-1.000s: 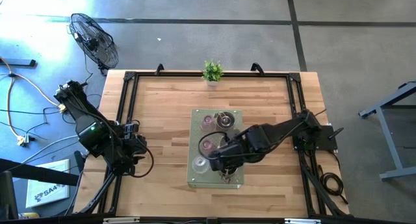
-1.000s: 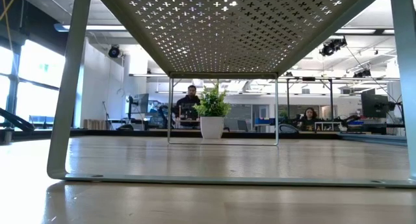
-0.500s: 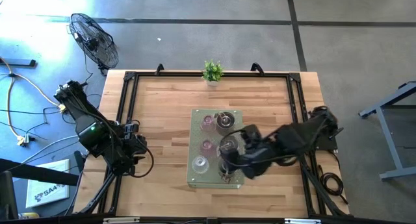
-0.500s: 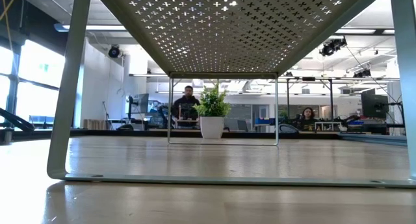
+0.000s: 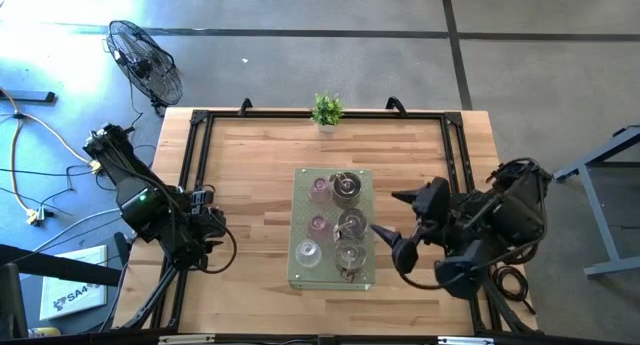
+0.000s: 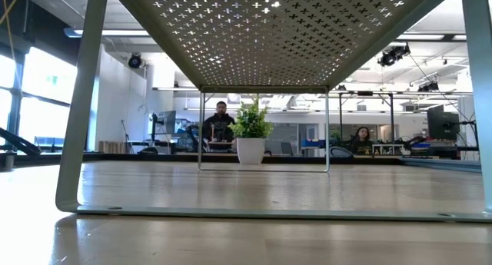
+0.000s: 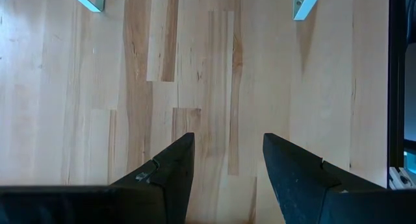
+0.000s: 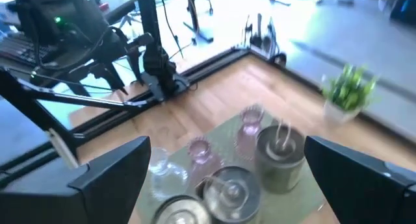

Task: Pick & Place candle stick holders
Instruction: Return to Home Position

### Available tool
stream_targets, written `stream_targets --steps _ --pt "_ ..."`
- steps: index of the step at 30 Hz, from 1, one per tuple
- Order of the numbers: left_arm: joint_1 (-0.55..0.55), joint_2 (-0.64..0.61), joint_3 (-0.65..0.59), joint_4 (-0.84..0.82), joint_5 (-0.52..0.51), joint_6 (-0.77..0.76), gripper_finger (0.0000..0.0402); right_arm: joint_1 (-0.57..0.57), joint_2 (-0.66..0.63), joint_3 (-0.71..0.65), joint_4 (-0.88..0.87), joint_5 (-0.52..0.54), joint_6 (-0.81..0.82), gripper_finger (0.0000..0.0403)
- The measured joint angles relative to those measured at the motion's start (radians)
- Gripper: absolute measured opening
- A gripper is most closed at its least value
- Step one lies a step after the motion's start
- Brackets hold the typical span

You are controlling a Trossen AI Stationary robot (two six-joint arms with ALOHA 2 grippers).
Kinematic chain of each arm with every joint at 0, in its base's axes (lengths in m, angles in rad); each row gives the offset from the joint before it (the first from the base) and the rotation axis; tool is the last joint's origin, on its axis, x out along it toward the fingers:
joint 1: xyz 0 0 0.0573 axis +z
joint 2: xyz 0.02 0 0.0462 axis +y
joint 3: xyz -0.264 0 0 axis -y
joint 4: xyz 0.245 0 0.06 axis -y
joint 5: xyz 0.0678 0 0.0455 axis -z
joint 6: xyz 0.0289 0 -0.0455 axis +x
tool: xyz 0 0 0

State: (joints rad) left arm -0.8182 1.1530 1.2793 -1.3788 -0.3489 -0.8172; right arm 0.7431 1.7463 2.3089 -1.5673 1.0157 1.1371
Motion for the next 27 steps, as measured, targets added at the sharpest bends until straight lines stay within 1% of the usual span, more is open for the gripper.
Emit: stream_targets --steps 2,5,7,13,15,17,20,25,27 --pt "0.0 0.0 0.0 0.0 0.0 0.0 0.0177 0.007 0.0 0.0 0.001 0.023 -0.038 0.04" --pt "0.0 0.0 0.0 0.002 -0.005 0.0 0.0177 0.006 0.0 0.0 -0.001 0.025 -0.045 0.04" --pt "0.0 0.0 0.0 0.014 -0.038 0.001 0.0177 0.006 0.0 0.0 0.002 0.024 -0.037 0.04" --pt "0.0 0.0 0.0 0.05 -0.087 0.0 0.0177 -0.004 0.0 0.0 0.009 0.014 -0.05 0.04" --pt "0.0 0.0 0.0 0.049 -0.134 0.001 0.0177 -0.004 0.0 0.0 0.016 -0.008 -0.107 0.04" --pt "0.0 0.0 0.0 0.049 -0.183 0.0 0.0177 -0.004 0.002 0.0 0.032 -0.037 -0.198 0.04" --pt "0.0 0.0 0.0 0.05 -0.241 0.001 0.0177 -0.003 0.007 0.0 0.069 -0.039 -0.289 0.04" --pt "0.0 0.0 0.0 0.054 -0.271 0.001 0.0177 -0.004 0.009 0.0 0.142 -0.027 -0.43 0.04" --pt "0.0 0.002 0.0 0.053 -0.292 0.001 0.0177 -0.004 0.014 0.0 0.152 -0.028 -0.453 0.04"
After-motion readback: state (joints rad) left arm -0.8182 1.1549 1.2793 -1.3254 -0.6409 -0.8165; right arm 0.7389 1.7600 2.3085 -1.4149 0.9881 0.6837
